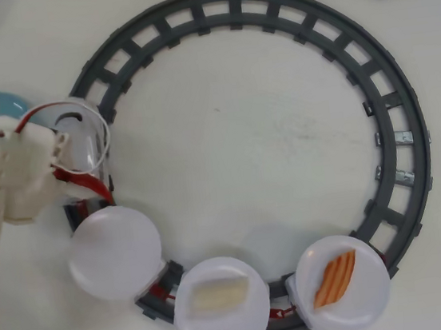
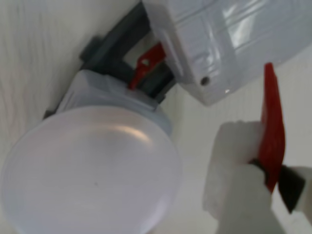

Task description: Pick up the sushi from the Shinkansen and put it on the blue dish

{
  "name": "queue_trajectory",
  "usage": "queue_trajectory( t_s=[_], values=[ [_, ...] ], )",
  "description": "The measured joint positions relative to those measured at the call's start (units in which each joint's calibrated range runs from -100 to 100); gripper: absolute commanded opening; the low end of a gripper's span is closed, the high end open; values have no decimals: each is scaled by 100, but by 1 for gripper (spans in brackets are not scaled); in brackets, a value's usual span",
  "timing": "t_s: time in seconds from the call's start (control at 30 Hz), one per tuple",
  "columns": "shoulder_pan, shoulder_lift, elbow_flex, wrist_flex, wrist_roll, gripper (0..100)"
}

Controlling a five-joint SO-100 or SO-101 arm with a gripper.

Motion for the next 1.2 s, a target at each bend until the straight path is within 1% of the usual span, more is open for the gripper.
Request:
queue_trajectory(
  t_s=[0.13,0.23,0.47,0.67,1.0,1.07,1.2],
  values=[
    [-392,0,-393,-17,72,3],
    [-719,0,-430,-218,103,3],
    [-1324,0,-46,-824,212,3],
    [-1438,0,723,-1580,228,3],
    [-1537,0,933,-1689,233,4],
    [-1537,0,933,-1622,233,6],
    [-1520,0,924,-1101,233,18]
  ],
)
